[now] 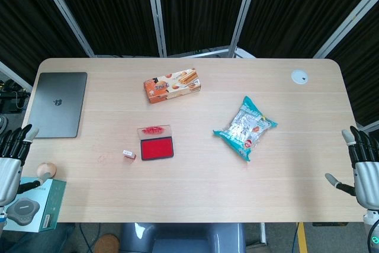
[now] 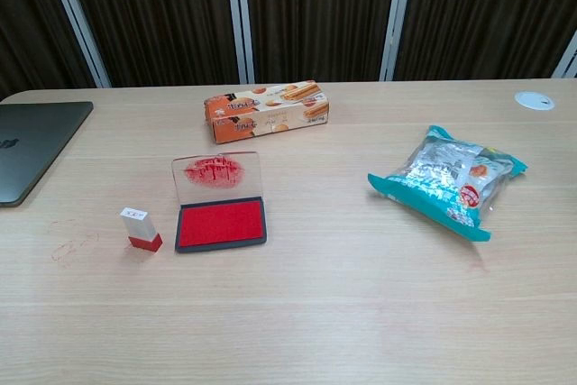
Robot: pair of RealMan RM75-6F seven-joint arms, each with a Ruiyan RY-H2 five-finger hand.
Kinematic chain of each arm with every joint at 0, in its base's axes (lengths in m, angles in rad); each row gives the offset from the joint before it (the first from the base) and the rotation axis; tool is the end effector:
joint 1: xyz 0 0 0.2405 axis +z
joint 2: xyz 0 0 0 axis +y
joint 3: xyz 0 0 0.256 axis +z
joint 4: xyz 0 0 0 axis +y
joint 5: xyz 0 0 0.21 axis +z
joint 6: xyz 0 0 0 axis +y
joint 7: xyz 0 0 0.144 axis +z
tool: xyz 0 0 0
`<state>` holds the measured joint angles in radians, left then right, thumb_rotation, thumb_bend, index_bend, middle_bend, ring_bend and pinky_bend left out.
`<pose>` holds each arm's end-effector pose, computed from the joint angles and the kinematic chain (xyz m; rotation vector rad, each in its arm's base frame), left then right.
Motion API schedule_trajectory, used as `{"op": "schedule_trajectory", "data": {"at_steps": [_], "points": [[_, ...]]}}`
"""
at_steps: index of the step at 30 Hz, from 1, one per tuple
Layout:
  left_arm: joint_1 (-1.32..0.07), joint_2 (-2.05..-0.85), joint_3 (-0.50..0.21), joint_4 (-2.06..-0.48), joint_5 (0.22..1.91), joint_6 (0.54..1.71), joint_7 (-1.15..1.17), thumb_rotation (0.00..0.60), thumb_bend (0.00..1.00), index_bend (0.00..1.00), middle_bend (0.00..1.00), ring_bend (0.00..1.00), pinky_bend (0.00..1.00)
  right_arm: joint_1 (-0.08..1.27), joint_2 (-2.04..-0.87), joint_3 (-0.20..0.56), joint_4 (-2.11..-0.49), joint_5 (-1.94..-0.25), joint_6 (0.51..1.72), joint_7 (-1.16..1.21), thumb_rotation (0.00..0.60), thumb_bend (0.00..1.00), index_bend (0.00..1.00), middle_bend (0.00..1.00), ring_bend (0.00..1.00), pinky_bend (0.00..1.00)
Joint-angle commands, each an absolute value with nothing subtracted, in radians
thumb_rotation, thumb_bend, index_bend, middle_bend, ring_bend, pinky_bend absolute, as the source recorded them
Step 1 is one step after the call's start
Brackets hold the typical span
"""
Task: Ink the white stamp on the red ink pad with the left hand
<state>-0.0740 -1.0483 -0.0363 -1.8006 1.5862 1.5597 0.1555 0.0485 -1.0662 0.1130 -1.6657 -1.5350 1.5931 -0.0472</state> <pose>-0.2661 0.1715 0.1697 -1.4294 -0.7980 -0.9572 -0.2943 -0.1807 0.1920 1.3143 -0.7476 0.9711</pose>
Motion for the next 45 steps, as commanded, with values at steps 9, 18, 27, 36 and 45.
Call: {"op": "schedule_trajectory", "data": {"at_steps": [9,18,27,36,45], "points": [[-0.115,-1.082,-0.039,-1.721,1.651,1.539,0.054,0.600,0.00,0.00,0.00,0.35,0.43,0.052,-1.067,0.113,-1.675,-1.537,1.590,-0.049,0.600,0.00,0.00,0.00,0.00,0.00],[-0.297,-1.208,-0.101,-1.668,1.559,1.276,0.093,0.600,0.00,0.07,0.00,0.80,0.85,0.063,-1.075,0.118,-1.652,-1.502,1.554,-0.049,0.600,0.00,0.00,0.00,0.00,0.00],[-0.436,-1.359,-0.100,-1.501,1.533,1.090,0.057,0.600,0.00,0.27,0.24,0.89,0.92,0.070,-1.083,0.121,-1.630,-1.464,1.524,-0.054,0.600,0.00,0.00,0.00,0.00,0.00],[-0.496,-1.464,-0.089,-1.377,1.532,1.048,0.038,0.600,0.14,0.34,0.31,0.91,0.93,0.070,-1.087,0.125,-1.615,-1.431,1.507,-0.061,0.600,0.00,0.00,0.00,0.00,0.00],[-0.523,-1.539,-0.070,-1.314,1.510,1.023,0.080,0.600,0.24,0.37,0.36,0.91,0.93,0.068,-1.089,0.126,-1.605,-1.415,1.501,-0.065,0.600,0.00,0.00,0.00,0.00,0.00]]}}
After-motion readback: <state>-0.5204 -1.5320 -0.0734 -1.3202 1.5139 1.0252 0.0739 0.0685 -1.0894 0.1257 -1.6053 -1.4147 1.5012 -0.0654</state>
